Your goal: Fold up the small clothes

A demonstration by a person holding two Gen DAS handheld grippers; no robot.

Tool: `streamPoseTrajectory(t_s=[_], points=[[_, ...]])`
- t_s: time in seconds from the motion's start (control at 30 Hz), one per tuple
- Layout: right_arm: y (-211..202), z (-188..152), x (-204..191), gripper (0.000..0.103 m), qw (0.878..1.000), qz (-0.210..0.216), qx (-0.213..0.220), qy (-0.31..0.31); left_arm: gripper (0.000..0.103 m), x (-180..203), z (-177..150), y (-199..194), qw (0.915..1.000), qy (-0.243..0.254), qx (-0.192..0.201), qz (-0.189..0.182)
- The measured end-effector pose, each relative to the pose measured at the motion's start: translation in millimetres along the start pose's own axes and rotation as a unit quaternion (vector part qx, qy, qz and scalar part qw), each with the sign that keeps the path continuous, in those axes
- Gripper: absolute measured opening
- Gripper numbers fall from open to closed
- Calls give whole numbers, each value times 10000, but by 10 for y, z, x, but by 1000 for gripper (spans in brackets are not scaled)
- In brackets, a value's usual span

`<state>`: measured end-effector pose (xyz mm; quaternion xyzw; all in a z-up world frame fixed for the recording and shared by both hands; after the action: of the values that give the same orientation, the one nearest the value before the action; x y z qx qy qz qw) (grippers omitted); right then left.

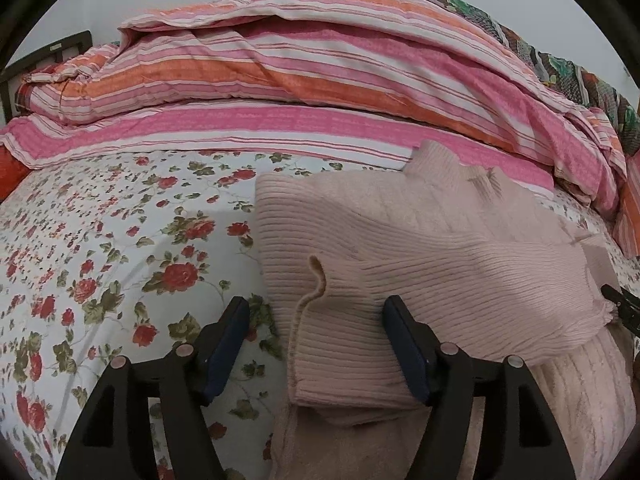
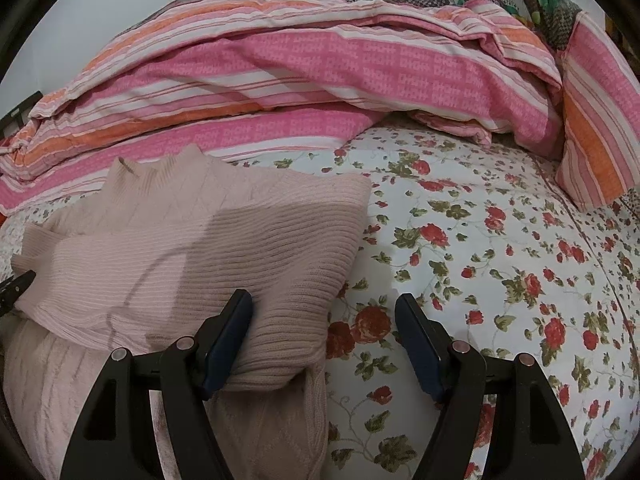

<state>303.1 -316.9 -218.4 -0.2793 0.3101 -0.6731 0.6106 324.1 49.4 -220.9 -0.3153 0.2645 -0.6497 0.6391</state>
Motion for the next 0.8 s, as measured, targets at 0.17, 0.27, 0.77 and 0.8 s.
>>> streamPoseTrajectory(t_s=[0.17, 0.27, 0.77, 0.8], points=[[-20, -8, -9, 72, 10000, -60, 25, -14, 72, 1, -11, -15, 10000, -19, 15, 44], [-24, -10, -19, 73, 9999, -116, 29, -52, 73, 11, -11, -23, 9999, 7, 40, 127], [-36, -13, -20, 73, 9999, -120, 53, -53, 75, -16, -11, -34, 9999, -66, 43, 73], [-35, -14, -20, 73, 9999, -114, 52, -45, 75, -17, -14, -34, 9999, -64, 43, 72]])
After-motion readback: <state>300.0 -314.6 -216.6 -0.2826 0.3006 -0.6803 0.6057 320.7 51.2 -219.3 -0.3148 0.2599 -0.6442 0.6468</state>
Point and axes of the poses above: each gripper's, at about its wrist camera, not at the fingertips, and y roughly the way its jaws point, x to its right, z to its top, the point moved 6 cm from there along y, roughly the way its jaws point, and after that the axes turned 2 degrees about -x, right-handed, at the moved point
